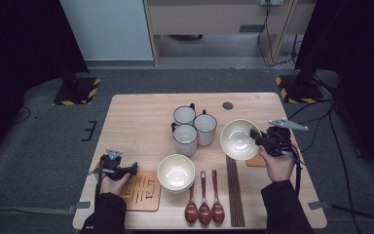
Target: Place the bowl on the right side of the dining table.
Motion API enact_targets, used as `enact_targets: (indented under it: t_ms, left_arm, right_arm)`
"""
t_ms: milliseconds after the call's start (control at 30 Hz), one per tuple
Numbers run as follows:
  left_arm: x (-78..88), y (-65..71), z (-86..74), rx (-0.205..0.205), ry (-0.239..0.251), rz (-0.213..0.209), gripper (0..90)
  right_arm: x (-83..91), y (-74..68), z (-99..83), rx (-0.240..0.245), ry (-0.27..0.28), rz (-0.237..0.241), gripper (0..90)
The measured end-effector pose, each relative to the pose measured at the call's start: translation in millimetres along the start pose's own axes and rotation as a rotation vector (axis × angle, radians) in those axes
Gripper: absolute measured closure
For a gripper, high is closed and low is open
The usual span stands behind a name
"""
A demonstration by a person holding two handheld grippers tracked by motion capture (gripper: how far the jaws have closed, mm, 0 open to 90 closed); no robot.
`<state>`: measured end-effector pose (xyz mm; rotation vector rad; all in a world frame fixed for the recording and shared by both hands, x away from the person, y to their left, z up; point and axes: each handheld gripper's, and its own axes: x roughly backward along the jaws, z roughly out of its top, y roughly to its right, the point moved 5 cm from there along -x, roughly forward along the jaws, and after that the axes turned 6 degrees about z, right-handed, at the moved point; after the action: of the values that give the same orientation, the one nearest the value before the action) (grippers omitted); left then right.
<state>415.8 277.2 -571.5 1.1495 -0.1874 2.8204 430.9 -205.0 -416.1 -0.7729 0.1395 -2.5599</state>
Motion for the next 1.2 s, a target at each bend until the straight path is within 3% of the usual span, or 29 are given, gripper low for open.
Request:
enact_targets:
  t_ms: [1200]
  left_arm:
    - [-0.1,-0.1,0.0,0.000,-0.001,0.001,5.3]
  right_arm:
    - [-11.6,64.6,-24.6,-0.094,-0.052,-0.109,80.8]
